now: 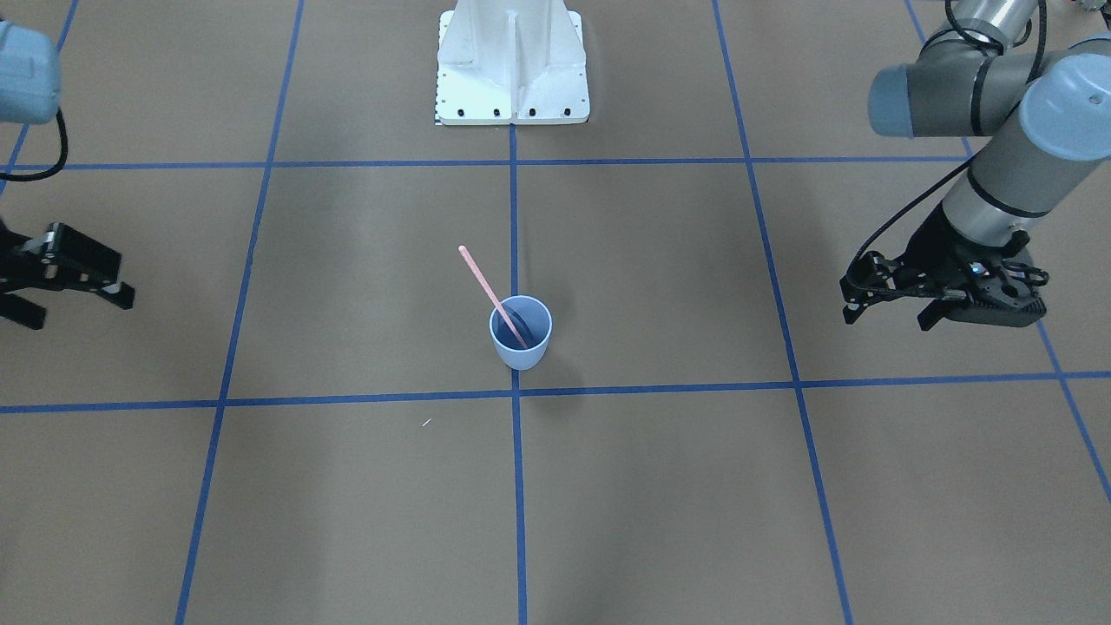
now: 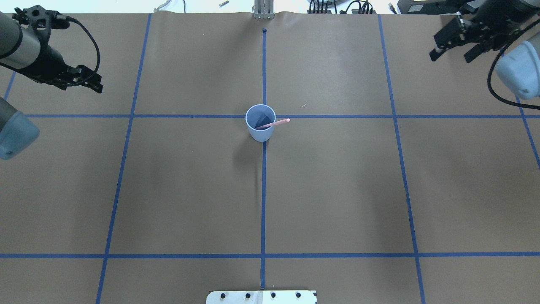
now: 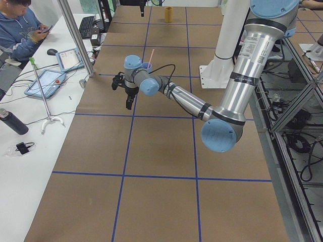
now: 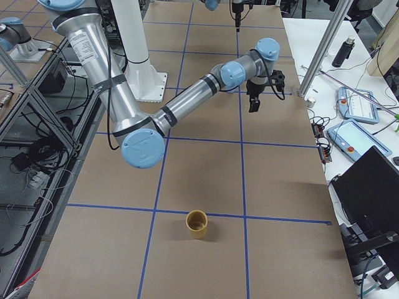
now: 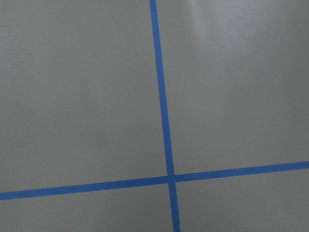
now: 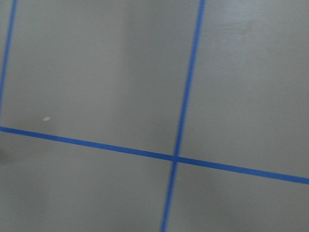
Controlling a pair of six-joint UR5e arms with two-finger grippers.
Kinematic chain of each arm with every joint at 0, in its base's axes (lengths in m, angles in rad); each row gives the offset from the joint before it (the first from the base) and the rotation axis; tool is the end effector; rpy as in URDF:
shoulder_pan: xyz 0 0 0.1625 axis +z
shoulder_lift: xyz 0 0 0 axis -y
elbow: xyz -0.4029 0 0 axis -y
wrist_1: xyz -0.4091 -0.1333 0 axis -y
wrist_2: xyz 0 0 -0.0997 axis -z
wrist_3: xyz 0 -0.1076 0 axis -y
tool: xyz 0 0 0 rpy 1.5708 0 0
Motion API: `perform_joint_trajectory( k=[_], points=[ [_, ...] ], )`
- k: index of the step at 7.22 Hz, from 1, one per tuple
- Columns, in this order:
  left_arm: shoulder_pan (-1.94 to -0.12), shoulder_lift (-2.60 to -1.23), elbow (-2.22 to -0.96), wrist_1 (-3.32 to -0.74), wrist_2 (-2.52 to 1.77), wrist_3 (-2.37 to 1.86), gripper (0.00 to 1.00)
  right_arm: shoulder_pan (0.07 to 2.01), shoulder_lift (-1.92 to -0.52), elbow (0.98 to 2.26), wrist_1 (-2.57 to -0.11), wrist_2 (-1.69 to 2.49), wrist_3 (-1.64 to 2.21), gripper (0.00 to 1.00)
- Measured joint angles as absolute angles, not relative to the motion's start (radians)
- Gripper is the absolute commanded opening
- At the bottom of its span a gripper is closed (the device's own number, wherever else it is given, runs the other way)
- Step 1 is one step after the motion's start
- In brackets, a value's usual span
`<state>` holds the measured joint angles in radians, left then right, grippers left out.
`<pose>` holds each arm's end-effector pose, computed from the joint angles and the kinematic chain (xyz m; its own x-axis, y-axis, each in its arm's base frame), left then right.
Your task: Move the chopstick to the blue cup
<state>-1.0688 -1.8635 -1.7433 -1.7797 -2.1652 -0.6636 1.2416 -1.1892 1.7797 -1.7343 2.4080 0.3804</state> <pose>0.2321 -0.5746 0.3722 0.6712 0.1336 -0.7292 0.0476 0.9738 0.2222 -0.1468 -0.5949 0.3329 0.6052 -0.1515 0.7815 0.0749 0.9882 0.1335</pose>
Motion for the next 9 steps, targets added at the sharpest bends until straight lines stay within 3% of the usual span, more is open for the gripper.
perform_joint_trajectory(
  k=[5, 9],
  points=[
    [-1.297, -1.762, -1.653, -1.778, -2.372, -0.292, 0.98, 1.423, -1.506, 1.767, -1.62, 2.378, 0.049, 1.0],
    [-1.388, -1.742, -1.555, -1.777, -2.451, -0.123, 0.98, 1.466, -1.54, 1.768, -1.595, 2.41, 0.033, 1.0]
  ],
)
